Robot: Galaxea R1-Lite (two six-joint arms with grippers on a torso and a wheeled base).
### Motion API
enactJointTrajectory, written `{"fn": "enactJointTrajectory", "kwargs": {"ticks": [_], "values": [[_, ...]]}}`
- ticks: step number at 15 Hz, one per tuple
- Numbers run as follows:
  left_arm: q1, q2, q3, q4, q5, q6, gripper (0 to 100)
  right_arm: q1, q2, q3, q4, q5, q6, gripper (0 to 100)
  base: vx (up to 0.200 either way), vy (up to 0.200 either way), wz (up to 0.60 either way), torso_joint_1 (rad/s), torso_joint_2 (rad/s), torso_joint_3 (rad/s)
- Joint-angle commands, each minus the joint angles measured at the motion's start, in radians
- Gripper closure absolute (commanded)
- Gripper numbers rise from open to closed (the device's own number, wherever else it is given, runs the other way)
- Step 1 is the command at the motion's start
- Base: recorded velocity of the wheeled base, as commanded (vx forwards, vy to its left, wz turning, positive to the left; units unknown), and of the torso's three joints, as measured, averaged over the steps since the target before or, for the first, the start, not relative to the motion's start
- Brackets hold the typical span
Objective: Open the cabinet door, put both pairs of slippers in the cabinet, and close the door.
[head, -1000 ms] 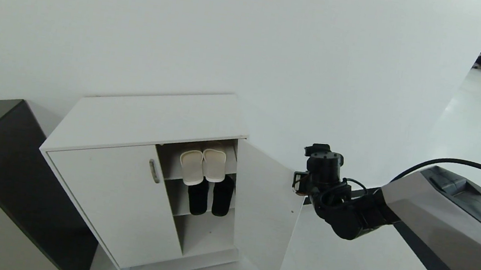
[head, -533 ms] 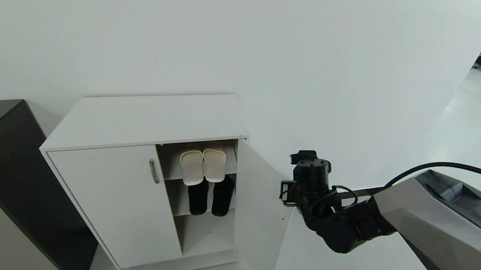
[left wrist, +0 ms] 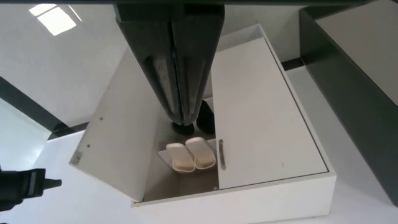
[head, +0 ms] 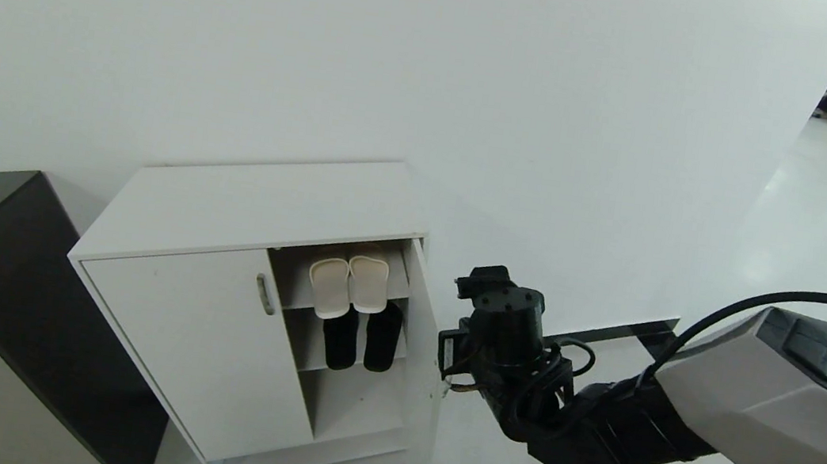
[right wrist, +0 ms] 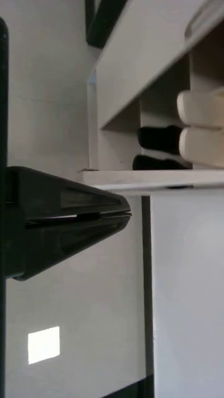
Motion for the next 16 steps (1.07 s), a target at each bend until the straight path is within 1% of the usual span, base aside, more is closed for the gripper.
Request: {"fn": "enactJointTrajectory", "kwargs": {"ticks": [1,2,5,9,16], "values": [[0.001,0.001,0.000,0.000,-0.001,0.000,100,0.023,-0.062,0.030,-0.008,0.006,0.002,100,0.000,0.000,0.00,0.000,0.00,0.000],[0.001,0.001,0.000,0.000,0.000,0.000,100,0.031,-0.080,0.042,-0.003,0.021,0.000,100,0.000,0.000,0.00,0.000,0.00,0.000],[0.001,0.001,0.000,0.000,0.000,0.000,100,0.051,-0.093,0.085,-0.008,0.024,-0.029,100,0.000,0.000,0.00,0.000,0.00,0.000],[0.001,0.001,0.000,0.000,-0.001,0.001,100,0.053,-0.091,0.085,-0.011,0.024,-0.031,100,0.000,0.000,0.00,0.000,0.00,0.000],[0.001,0.001,0.000,0.000,-0.001,0.001,100,0.051,-0.084,0.086,-0.011,0.024,-0.029,100,0.000,0.000,0.60,0.003,0.00,0.002]]}}
